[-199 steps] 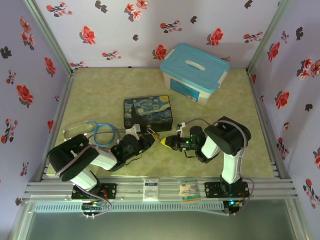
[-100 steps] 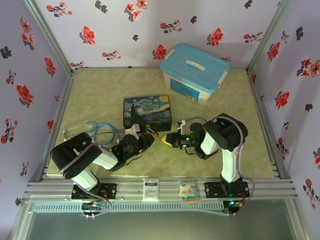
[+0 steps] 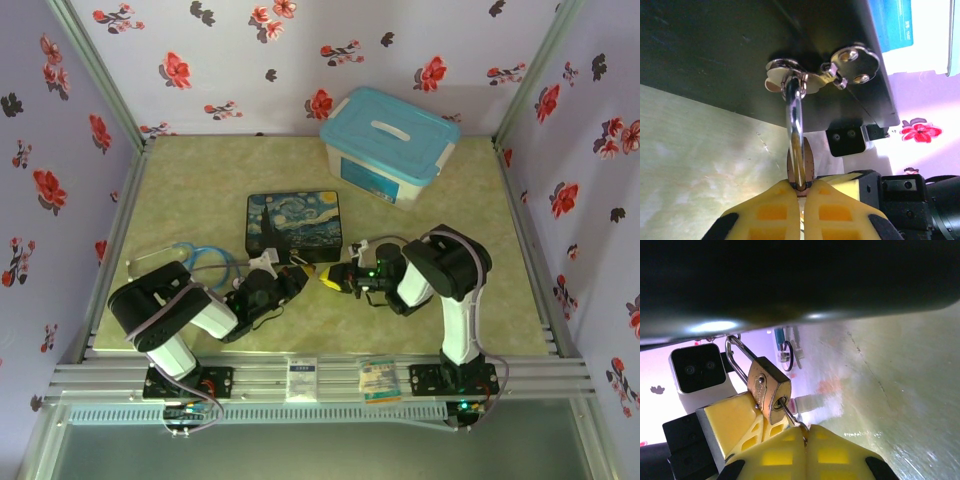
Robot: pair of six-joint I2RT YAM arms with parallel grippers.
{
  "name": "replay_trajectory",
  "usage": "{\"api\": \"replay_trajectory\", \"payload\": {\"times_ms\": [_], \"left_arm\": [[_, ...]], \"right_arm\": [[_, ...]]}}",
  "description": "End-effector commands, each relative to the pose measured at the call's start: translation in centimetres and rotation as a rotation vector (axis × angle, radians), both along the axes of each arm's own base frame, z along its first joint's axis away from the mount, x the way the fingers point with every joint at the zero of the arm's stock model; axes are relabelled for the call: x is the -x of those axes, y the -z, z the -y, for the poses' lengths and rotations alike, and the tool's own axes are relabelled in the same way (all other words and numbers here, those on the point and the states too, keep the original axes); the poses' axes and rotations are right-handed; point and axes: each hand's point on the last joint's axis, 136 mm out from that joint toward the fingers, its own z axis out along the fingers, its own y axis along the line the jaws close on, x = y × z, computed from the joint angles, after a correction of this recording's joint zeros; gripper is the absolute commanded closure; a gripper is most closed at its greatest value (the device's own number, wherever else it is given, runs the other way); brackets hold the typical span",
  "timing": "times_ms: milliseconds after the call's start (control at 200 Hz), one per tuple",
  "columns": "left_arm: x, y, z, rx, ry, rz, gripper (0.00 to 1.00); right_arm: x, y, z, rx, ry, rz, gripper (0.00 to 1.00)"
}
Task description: Unlock the padlock with the key
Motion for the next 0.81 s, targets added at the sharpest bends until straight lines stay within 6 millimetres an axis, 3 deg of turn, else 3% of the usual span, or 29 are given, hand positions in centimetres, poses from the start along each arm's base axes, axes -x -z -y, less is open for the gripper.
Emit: {"api": "replay_trajectory", "payload": {"times_ms": [0,220,510,800], "left_arm": [[1.4,-2.4,2.8,0.095,0.124,0.037,1.0],[1.4,-1.9,2.8,0.089,0.122,0.027,1.0],[1.0,-0.8,1.9,0.052,0.087,0.017,1.0],[-0.6,-0.3,0.9,0.006,0.037,0.056,0.85]], "right_arm": [[-0.8,-1.8,-1.5,-0.04,0.021,0.073,1.0],[-0.6,-3.2,-1.4,-0.045,0.039,0.143,1.0],[-0.1,-2.0,-1.6,-0.021,0.025,0.129,1.0],[0.4,-1.6,-1.7,-0.002,0.04,0.134,1.0]]}}
